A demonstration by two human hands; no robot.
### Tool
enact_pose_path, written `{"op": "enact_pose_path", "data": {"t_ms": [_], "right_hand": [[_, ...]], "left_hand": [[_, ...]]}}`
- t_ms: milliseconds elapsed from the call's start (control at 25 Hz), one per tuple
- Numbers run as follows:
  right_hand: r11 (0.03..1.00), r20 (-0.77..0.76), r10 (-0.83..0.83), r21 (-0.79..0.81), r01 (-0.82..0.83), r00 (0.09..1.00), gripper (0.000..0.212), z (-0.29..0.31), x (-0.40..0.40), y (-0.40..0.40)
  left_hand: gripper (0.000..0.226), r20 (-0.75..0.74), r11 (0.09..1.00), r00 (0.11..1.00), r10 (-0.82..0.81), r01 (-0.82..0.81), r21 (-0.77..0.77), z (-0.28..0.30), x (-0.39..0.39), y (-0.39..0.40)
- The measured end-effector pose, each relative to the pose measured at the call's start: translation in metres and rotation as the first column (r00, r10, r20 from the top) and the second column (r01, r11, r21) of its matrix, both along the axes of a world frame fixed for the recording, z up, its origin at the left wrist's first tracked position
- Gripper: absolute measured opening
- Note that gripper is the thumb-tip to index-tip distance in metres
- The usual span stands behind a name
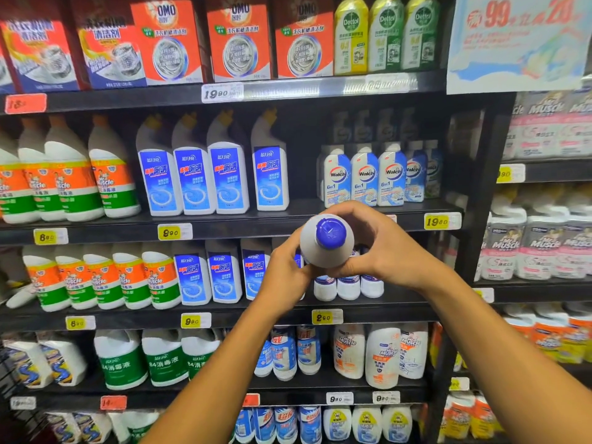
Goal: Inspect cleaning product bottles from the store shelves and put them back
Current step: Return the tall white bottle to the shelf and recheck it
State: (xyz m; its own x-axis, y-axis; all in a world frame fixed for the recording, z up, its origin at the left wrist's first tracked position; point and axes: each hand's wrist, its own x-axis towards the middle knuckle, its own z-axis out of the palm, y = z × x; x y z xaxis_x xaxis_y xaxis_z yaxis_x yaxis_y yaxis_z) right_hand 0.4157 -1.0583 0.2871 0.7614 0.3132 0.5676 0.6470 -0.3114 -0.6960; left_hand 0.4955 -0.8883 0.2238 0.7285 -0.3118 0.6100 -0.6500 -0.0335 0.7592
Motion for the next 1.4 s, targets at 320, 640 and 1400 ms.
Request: {"op": "enact_pose_path", "data": {"t_ms": [320,640,1400], "right_hand": [[0.973,-0.091,-0.016,0.229,0.037,0.996,0.045,-0.006,0.012,0.003],[0.938,-0.175,-0.036,0.335,0.094,0.984,0.030,-0.013,0.021,0.011],[0.889,-0.169,-0.212,0.375,0.262,0.963,0.025,-0.033,0.011,0.006]], "left_hand": [[0.058,-0.225,0.957,0.934,-0.278,0.290,0.022,-0.014,-0.011,0.020],[0.041,-0.299,0.903,0.853,-0.428,0.415,-0.110,-0.014,-0.012,0.025],[0.047,-0.421,0.849,0.766,-0.486,0.528,-0.020,-0.019,-0.002,0.003]]}}
